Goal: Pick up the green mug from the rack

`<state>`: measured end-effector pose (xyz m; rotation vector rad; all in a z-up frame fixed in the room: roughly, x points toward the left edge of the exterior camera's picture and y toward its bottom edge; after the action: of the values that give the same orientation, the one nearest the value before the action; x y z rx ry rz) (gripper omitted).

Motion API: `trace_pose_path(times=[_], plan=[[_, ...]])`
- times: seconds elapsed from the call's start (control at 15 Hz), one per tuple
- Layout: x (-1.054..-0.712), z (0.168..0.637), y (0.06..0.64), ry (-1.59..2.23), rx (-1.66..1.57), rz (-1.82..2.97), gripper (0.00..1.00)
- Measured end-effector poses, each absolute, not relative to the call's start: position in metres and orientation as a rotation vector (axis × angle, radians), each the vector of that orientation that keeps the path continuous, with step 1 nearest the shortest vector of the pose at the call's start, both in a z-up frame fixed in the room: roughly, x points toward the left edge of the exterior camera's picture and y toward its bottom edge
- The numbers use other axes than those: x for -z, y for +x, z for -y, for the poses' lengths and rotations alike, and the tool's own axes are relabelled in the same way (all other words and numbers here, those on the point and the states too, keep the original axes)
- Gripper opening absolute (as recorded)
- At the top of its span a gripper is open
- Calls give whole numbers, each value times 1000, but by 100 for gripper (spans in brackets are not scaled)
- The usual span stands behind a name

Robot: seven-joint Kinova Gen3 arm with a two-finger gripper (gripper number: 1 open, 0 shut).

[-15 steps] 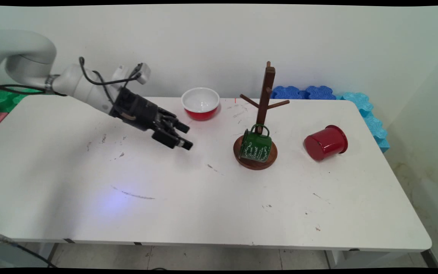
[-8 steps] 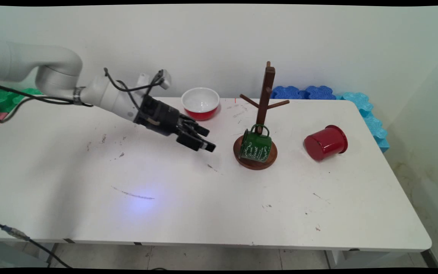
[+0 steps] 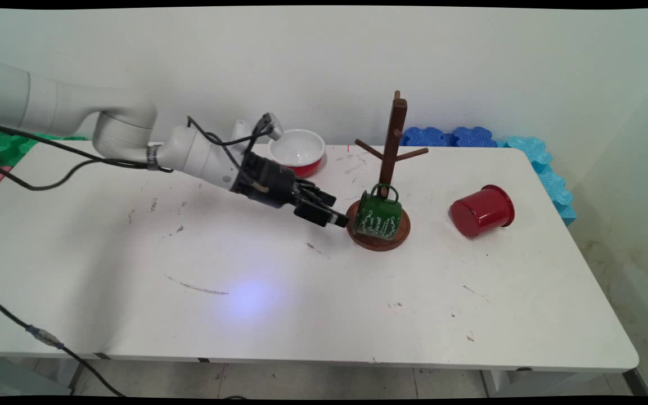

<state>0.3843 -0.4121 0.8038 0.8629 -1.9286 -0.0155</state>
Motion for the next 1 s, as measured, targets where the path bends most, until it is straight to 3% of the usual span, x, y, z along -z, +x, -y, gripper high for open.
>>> trace_pose_path(times=[1.0], plan=[[-779,431,351,896,16,1896,100]])
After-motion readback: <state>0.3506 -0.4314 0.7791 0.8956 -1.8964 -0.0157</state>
